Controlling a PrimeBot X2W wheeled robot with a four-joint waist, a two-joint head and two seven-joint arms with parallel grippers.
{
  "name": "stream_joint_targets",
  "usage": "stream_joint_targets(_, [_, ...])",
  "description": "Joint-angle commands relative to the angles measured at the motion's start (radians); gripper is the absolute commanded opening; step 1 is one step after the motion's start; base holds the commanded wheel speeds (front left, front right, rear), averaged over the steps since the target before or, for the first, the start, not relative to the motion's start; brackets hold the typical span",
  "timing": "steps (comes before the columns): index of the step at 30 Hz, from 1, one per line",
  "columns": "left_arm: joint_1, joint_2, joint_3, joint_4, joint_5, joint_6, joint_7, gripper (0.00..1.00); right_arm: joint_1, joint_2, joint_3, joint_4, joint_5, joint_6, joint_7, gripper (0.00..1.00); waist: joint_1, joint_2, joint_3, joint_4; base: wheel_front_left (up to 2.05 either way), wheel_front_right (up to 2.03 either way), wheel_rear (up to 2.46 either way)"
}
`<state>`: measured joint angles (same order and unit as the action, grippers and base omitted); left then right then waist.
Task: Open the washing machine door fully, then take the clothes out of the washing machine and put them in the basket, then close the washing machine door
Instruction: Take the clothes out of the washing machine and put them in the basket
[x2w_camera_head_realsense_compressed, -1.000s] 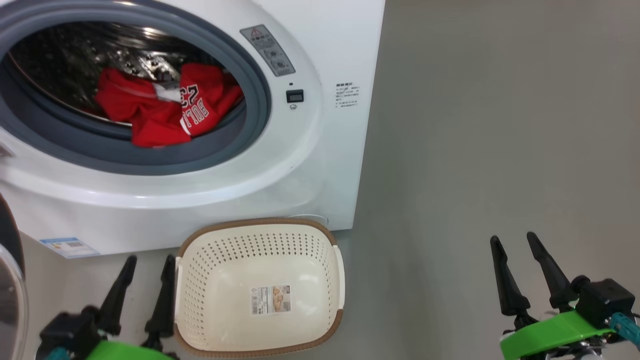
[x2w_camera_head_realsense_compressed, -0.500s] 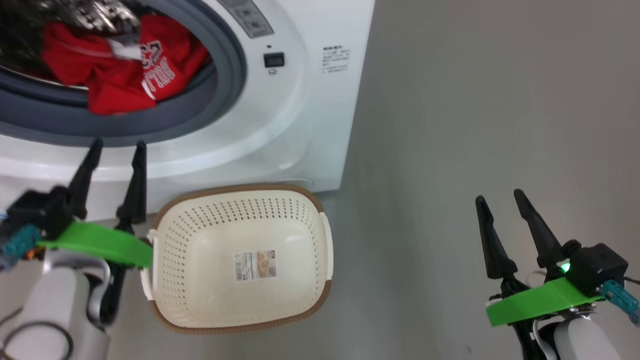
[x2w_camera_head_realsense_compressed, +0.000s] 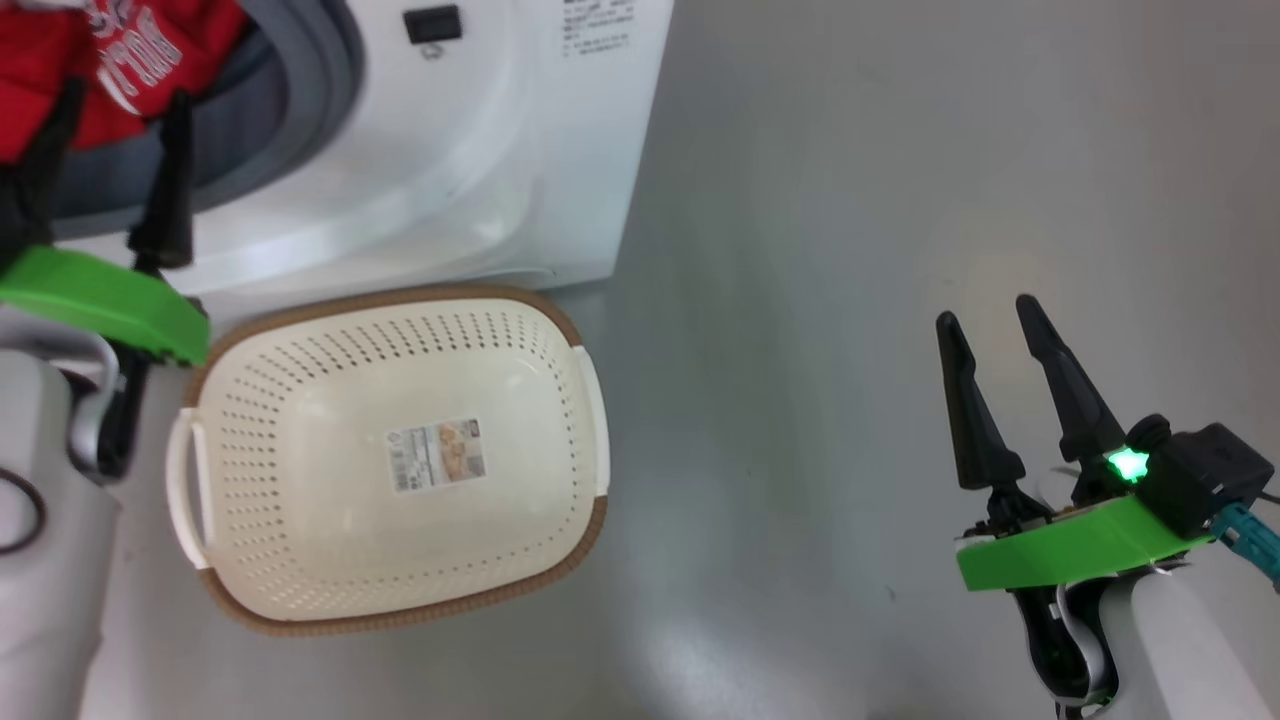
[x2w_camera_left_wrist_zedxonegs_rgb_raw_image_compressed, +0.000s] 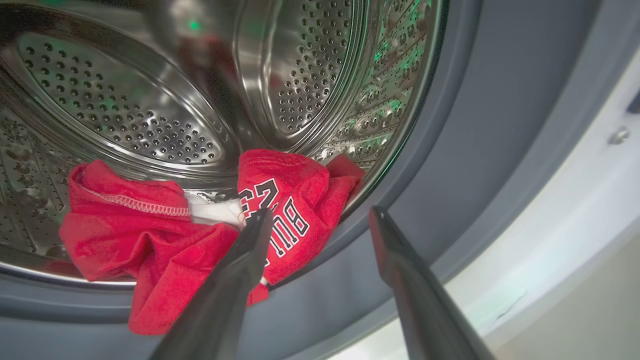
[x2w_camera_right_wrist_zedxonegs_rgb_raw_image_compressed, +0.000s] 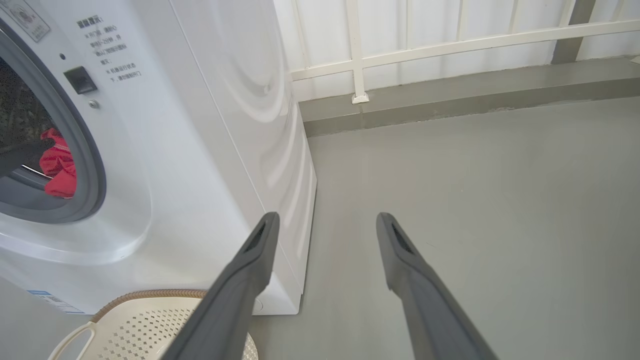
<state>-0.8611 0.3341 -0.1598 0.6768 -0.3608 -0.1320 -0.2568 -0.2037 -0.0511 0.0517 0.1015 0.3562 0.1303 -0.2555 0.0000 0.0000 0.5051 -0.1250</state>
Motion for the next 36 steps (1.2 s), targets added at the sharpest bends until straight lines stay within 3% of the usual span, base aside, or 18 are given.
stream_joint_targets(1, [-0.042,0.066,0.021,-0.001,0.003,0.001,-0.005,1.0,-0.015,0.001,0.03,-0.03,0.011,0.0,-0.006,1.0,0.0,0.0,0.069,-0.045,0.0,0.0,0.0])
stream_joint_targets(13, [-0.214,0.155,-0.06,0.139,0.004,0.001,-0.005,1.0,-0.049,0.001,0.059,-0.048,0.032,0.0,-0.006,1.0,0.0,0.0,0.135,-0.092,0.0,0.0,0.0])
stream_joint_targets(31, [-0.304,0.2,-0.11,0.244,0.022,0.001,-0.005,1.0,-0.04,0.001,0.086,-0.053,0.039,0.0,-0.006,1.0,0.0,0.0,0.147,-0.13,0.0,0.0,0.0])
stream_joint_targets(32, [-0.305,0.199,-0.109,0.248,0.022,0.001,-0.005,0.95,-0.039,0.001,0.087,-0.053,0.039,0.0,-0.006,1.0,0.0,0.0,0.146,-0.131,0.0,0.0,0.0])
stream_joint_targets(33, [-0.306,0.199,-0.106,0.253,0.023,0.001,-0.005,0.53,-0.039,0.001,0.088,-0.053,0.04,0.0,-0.006,1.0,0.0,0.0,0.146,-0.132,0.0,0.0,0.0])
stream_joint_targets(34, [-0.307,0.198,-0.104,0.257,0.024,0.001,-0.005,0.21,-0.038,0.001,0.088,-0.053,0.041,0.0,-0.006,1.0,0.0,0.0,0.145,-0.132,0.0,0.0,0.0])
stream_joint_targets(35, [-0.308,0.196,-0.103,0.26,0.024,0.001,-0.005,0.0,-0.038,0.001,0.088,-0.053,0.041,0.0,-0.006,1.0,0.0,0.0,0.144,-0.131,0.0,0.0,0.0])
stream_joint_targets(36, [-0.308,0.195,-0.103,0.262,0.025,0.001,-0.005,0.0,-0.038,0.001,0.089,-0.053,0.04,0.0,-0.006,1.0,0.0,0.0,0.144,-0.131,0.0,0.0,0.0])
